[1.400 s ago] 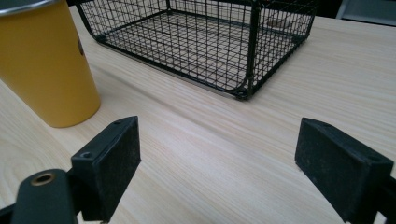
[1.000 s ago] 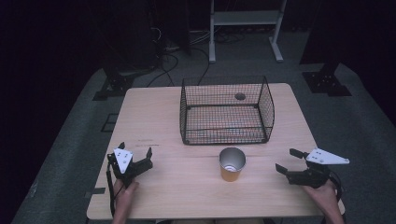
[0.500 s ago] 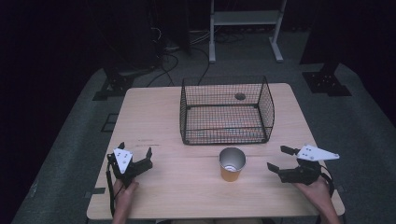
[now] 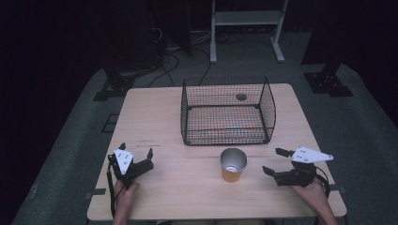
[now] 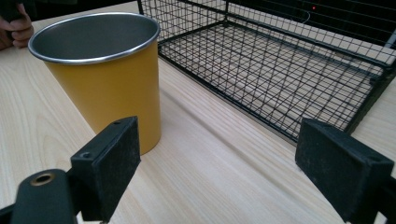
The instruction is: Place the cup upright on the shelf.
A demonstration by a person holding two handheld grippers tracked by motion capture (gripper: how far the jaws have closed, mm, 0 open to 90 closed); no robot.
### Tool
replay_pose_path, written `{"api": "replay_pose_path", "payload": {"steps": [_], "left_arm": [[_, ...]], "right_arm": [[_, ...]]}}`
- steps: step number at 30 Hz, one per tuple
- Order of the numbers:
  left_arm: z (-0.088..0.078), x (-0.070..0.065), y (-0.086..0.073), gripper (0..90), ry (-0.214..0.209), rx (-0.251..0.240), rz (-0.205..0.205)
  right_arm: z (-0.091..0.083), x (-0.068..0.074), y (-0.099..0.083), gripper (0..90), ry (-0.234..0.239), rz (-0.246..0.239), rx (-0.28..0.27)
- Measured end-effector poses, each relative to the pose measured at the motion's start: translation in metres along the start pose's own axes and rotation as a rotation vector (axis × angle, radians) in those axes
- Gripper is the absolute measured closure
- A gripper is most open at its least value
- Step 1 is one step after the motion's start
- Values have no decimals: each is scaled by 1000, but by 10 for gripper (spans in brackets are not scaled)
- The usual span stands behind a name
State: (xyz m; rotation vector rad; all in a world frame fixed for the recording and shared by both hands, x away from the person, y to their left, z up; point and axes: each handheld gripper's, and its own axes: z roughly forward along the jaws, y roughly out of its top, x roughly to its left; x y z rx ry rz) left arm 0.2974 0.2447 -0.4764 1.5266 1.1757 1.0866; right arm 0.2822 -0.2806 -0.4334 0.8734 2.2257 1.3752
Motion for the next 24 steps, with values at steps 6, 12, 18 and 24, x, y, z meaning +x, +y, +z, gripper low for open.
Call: {"api": "replay_pose_path", "payload": {"steps": [6,12,18,24], "left_arm": [[0,0,0,8,2,1,1],[0,0,0,8,0,-1,4],[0,0,0,8,1,0,2],[0,0,0,8,1,-1,3]], "right_arm": [[5,8,3,133,36,0,-10],[7,12,6,133,46,-9,-17],[8,17,8,132,71,-11,-26],[12,25,10,123,105,-25,-22]]}}
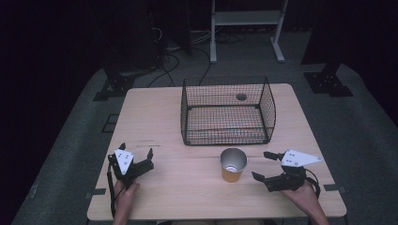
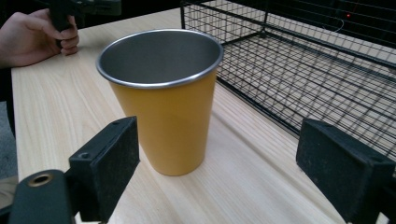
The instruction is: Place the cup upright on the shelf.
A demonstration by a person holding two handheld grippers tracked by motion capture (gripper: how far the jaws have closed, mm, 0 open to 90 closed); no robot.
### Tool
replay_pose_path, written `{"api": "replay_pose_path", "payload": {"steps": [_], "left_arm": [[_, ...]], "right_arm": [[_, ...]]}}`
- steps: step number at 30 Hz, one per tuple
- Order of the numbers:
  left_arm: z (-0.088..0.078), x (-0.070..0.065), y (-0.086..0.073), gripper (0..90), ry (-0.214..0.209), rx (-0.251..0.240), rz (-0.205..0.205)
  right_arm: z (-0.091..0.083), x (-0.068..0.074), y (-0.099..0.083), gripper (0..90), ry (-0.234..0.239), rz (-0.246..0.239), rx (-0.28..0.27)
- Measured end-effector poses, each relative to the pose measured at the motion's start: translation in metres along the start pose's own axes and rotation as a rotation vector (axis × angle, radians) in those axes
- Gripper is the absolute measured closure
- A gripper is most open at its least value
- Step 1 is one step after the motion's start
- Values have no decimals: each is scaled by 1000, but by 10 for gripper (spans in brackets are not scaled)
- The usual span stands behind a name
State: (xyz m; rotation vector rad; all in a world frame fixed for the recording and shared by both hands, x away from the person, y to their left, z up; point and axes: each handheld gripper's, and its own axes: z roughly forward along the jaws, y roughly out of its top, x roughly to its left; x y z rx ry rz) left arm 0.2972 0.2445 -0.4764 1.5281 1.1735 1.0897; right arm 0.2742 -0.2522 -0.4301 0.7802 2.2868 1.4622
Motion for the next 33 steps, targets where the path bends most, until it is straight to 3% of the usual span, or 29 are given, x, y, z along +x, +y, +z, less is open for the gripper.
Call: {"api": "replay_pose_path", "payload": {"steps": [4,13,15,33], "left_arm": [[0,0,0,8,1,0,-1],[0,0,0,8,0,-2,0],[0,0,0,8,-3,-3,0],[0,-1,0,8,0,-4,2]], "right_arm": [[5,6,3,103,34,-14,5],[17,16,7,72,61,-43,37],[20,18,9,29,55,-52,53],[43,22,14,13,64,-42,78]]}}
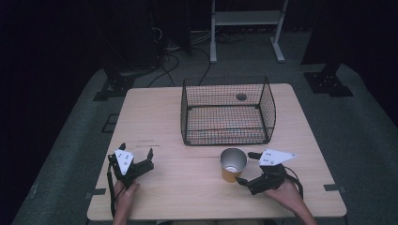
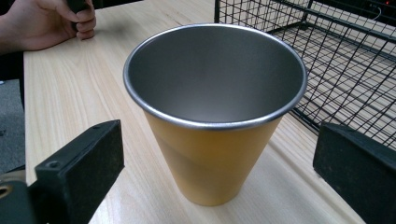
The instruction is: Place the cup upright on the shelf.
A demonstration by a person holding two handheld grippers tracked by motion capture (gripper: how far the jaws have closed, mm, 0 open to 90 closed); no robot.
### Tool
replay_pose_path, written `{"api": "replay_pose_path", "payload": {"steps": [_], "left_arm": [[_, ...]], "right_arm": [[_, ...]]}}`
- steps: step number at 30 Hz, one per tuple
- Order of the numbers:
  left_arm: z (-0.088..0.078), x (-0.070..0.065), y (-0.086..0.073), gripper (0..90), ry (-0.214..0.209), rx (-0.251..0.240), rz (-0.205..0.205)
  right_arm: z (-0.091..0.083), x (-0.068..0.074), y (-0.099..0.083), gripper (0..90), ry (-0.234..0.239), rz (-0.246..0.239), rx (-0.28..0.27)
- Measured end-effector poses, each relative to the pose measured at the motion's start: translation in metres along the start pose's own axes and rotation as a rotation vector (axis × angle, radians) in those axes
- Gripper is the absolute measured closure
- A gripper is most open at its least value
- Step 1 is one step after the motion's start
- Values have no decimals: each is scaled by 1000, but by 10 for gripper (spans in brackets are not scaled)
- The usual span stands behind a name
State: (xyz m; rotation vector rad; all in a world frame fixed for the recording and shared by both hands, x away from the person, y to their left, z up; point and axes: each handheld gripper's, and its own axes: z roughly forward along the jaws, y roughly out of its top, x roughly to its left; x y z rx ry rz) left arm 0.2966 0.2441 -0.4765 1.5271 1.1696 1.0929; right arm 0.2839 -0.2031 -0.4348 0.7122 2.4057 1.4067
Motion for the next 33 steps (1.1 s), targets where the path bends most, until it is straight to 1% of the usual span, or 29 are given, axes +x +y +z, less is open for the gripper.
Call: {"api": "replay_pose_path", "payload": {"steps": [2,4,7,9,12,16,20,23,27,28,30,31,33], "left_arm": [[0,0,0,8,-2,-2,0],[0,0,0,8,-4,-2,1],[0,0,0,8,0,-1,2],[0,0,0,8,-2,-2,1],[0,0,0,8,-3,-1,0],[0,0,0,8,-2,-2,3],[0,0,0,8,-2,-1,2],[0,0,0,8,-2,-3,4],[0,0,0,8,-4,-2,1],[0,0,0,8,-3,-1,1],[0,0,0,8,-2,-2,1],[0,0,0,8,-2,-2,0],[0,0,0,8,-3,-2,-1]], "right_arm": [[2,1,1,13,2,-1,4],[6,2,3,13,3,-15,13],[10,1,5,13,10,-12,10],[12,1,7,13,6,-13,9],[15,1,10,13,9,-13,-4],[21,2,10,13,22,-1,-2],[27,2,12,13,20,-9,-2],[30,1,13,13,21,4,-7],[34,2,16,14,22,-7,0],[35,1,16,17,22,-6,0],[35,1,16,98,27,-1,1],[35,1,16,114,30,-4,-3],[34,0,16,116,32,-12,2]]}}
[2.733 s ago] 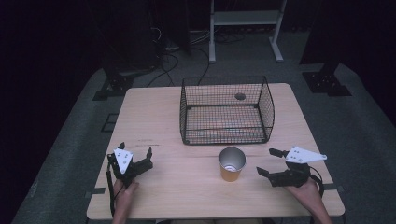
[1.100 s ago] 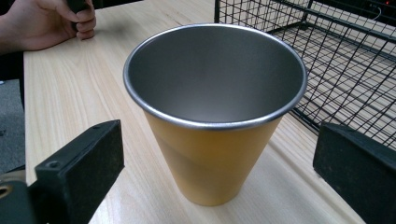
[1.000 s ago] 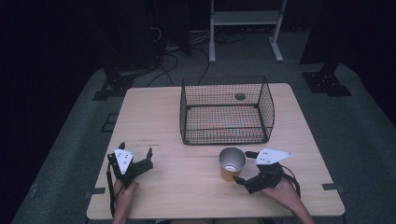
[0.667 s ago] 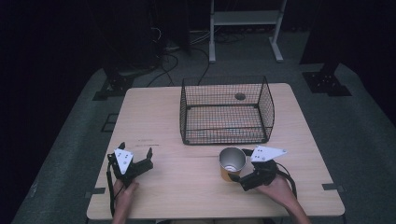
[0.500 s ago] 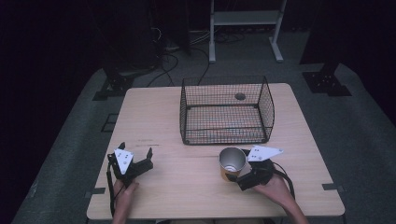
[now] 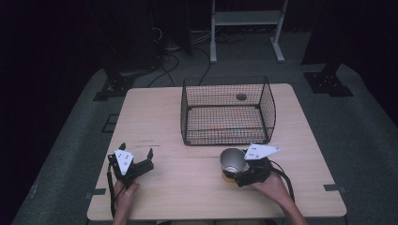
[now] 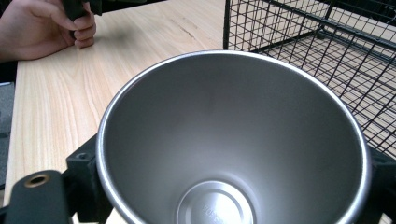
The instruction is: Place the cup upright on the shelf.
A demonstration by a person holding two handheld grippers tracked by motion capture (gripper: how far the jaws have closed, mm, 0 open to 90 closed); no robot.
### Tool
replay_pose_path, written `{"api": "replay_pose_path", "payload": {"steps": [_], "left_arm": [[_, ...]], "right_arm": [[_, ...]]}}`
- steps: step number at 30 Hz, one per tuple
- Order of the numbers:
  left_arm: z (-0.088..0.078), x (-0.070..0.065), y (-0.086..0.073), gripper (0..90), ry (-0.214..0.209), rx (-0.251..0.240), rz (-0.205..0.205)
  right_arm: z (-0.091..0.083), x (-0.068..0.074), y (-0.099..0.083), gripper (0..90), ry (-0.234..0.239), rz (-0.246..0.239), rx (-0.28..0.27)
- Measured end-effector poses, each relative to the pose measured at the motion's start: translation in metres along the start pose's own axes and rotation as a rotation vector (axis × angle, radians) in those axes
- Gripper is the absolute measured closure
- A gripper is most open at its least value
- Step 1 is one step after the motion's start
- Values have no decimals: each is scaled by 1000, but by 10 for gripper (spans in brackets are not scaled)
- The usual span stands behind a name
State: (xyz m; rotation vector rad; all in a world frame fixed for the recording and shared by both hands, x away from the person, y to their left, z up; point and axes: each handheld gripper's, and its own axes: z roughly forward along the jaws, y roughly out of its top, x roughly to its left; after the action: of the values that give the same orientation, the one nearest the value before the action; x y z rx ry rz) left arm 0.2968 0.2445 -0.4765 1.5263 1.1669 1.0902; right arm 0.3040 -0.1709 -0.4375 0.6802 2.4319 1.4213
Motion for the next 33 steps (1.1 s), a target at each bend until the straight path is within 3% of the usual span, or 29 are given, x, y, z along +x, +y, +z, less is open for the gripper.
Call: {"api": "replay_pose_path", "payload": {"steps": [4,16,21,29,33], "left_arm": [[0,0,0,8,5,1,0],[0,0,0,8,2,1,0],[0,0,0,8,4,-1,0],[0,0,0,8,2,-2,1],[0,0,0,8,1,-1,1]], "right_arm": [[-1,-1,0,119,1,2,4],[-7,-13,18,123,71,22,37],[-13,-24,25,123,108,62,4],[-23,-35,42,124,125,68,-29],[-25,-36,53,124,127,42,-21]]}}
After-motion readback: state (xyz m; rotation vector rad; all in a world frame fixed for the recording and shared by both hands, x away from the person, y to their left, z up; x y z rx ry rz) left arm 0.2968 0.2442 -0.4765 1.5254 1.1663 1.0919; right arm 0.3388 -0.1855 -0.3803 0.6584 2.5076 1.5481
